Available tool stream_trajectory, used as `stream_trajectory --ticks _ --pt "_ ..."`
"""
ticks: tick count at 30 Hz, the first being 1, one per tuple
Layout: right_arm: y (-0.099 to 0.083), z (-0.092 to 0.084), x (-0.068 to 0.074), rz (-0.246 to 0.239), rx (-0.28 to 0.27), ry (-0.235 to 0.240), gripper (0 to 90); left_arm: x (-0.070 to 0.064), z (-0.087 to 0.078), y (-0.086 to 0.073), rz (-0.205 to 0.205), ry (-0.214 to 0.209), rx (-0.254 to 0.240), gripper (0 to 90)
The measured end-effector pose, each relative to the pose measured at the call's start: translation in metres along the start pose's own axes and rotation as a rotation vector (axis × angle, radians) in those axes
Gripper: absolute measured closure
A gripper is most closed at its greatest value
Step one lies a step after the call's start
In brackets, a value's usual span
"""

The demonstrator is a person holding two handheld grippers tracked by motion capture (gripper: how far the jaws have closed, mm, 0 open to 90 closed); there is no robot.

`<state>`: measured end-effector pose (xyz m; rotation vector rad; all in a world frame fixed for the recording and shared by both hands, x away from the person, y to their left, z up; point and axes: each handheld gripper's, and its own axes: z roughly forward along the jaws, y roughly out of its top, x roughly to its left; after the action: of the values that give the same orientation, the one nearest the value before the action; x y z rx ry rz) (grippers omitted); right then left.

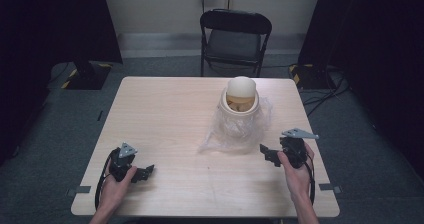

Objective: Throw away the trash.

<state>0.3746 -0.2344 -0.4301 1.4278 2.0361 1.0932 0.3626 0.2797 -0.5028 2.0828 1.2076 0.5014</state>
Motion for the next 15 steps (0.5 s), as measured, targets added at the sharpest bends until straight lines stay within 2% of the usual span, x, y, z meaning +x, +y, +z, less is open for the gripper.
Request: stream_trajectory --ticks 7,11,15 --pt "-0.022 -0.002 -0.011 0.005 0.03 -0.021 17.1 0.0 0.0 0.0 0.0 0.0 0.0 0.0" --pt "-0.036 0.003 -0.018 0.005 0.069 -0.033 17.1 0.0 0.0 0.0 0.0 0.0 0.0 0.0" --pt "-0.048 0.006 -0.024 -0.015 0.105 -0.073 16.9 0.0 0.0 0.0 0.0 0.0 0.0 0.0"
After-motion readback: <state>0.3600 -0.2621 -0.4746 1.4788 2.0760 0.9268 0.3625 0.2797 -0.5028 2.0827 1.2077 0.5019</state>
